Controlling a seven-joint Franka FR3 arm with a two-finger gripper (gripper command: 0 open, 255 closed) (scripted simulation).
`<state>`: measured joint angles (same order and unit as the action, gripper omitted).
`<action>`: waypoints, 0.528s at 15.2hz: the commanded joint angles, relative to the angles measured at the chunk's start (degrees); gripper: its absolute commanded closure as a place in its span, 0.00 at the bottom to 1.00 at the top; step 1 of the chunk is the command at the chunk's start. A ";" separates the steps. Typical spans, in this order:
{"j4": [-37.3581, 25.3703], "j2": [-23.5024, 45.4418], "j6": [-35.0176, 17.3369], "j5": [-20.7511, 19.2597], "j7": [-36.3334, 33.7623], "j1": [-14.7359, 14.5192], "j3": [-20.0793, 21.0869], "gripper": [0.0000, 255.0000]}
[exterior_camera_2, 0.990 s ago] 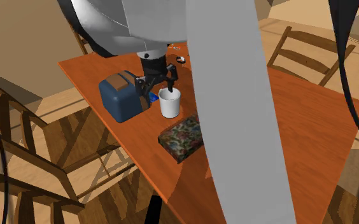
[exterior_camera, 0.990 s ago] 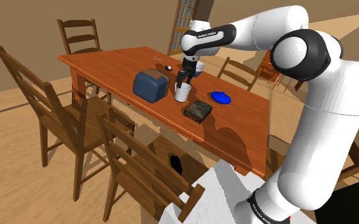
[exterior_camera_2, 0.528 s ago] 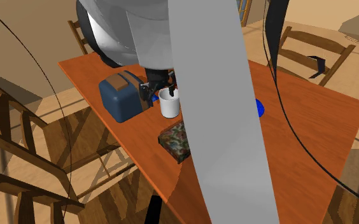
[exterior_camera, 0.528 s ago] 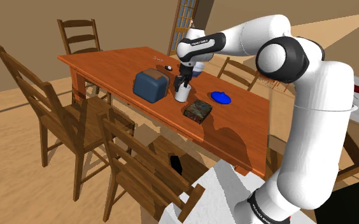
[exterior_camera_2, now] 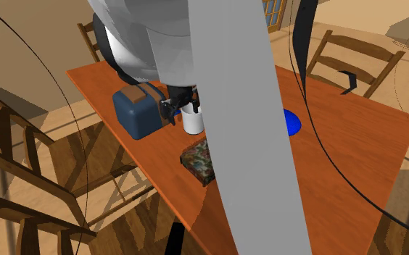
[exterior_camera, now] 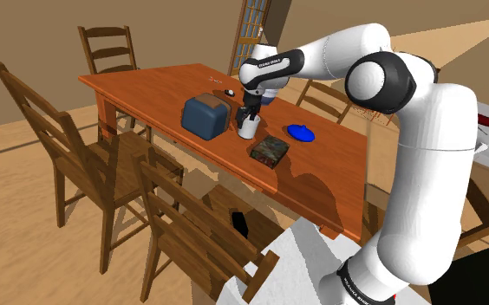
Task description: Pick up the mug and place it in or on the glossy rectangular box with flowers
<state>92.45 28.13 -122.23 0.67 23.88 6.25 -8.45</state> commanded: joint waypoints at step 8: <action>-0.01 0.02 -0.02 0.00 -0.01 0.00 0.00 1.00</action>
<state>92.44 28.15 -122.24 0.67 23.87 6.24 -8.44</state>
